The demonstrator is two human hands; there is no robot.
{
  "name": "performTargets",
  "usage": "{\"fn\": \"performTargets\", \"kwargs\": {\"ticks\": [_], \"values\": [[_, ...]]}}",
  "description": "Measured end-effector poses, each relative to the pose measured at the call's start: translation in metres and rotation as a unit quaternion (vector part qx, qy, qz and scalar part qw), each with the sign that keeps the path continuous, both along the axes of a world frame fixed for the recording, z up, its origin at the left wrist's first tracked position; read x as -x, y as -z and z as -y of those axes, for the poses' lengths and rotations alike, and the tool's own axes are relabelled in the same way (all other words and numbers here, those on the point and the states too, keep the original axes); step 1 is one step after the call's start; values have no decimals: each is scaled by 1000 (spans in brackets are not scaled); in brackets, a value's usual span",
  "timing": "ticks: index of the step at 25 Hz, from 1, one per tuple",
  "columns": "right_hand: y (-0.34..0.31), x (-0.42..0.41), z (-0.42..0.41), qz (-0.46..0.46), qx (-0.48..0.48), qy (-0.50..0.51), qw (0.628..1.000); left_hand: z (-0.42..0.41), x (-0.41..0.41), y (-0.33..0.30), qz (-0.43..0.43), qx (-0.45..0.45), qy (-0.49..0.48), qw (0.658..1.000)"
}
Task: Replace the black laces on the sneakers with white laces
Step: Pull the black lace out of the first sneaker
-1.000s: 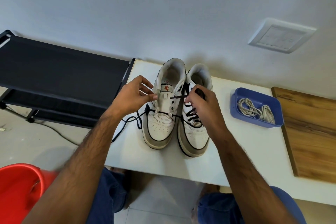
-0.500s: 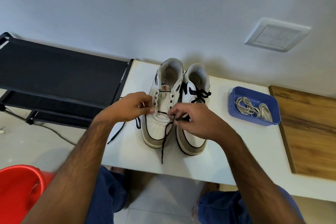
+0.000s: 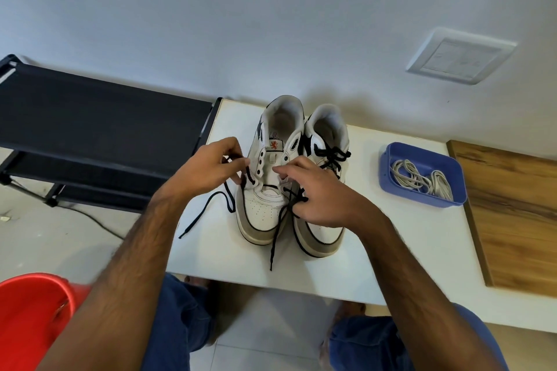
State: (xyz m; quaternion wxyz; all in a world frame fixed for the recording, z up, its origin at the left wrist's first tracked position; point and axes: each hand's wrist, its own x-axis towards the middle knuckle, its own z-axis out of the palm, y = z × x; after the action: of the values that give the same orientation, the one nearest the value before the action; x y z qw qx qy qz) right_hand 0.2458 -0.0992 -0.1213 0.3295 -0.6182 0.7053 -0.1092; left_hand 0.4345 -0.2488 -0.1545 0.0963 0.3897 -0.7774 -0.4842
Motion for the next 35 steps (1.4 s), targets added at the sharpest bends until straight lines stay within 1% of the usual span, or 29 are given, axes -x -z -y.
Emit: {"fn": "performTargets", "kwargs": {"ticks": [2,4,5,6,8,10,11,14,16,19,22,26,28,29,31,32,33,35], "values": [[-4,12,-6,57,-32,-20,998,0,2,-1,-5,9,6,1000],[-8,21,-12,117,-62,-27,991,1,3,1,28,23,22,999],[-7,23,-14,132,-51,-13,990,1,5,3,55,38,34,997],[-6,22,-13,133,-20,13,991,0,8,5,82,51,51,994],[1,14,-10,96,70,65,991,-3,13,10,111,56,89,988],[9,2,-3,25,140,70,987,-4,15,11,96,48,110,988],[12,-4,1,-22,153,60,986,-3,15,11,86,55,115,988],[13,-18,11,-166,117,31,979,-2,13,7,35,80,116,989],[10,-26,18,-217,87,29,972,-3,13,5,5,76,136,988],[6,-34,25,-246,71,41,966,-6,15,6,8,89,182,979],[3,-39,25,-267,76,37,960,-6,15,8,16,121,190,974],[2,-41,20,-277,79,31,957,-7,19,11,58,207,204,955],[0,-44,19,-300,83,27,950,-8,21,12,67,244,197,947],[0,-44,20,-315,84,21,945,-8,21,12,66,248,191,947],[1,-43,23,-334,90,5,938,-7,20,12,57,223,178,957],[3,-41,24,-318,93,12,943,-8,20,12,52,197,173,964],[5,-39,24,-275,100,42,955,-8,20,13,47,168,170,970],[13,-35,24,-133,111,141,975,-9,21,15,31,121,164,979]]}}
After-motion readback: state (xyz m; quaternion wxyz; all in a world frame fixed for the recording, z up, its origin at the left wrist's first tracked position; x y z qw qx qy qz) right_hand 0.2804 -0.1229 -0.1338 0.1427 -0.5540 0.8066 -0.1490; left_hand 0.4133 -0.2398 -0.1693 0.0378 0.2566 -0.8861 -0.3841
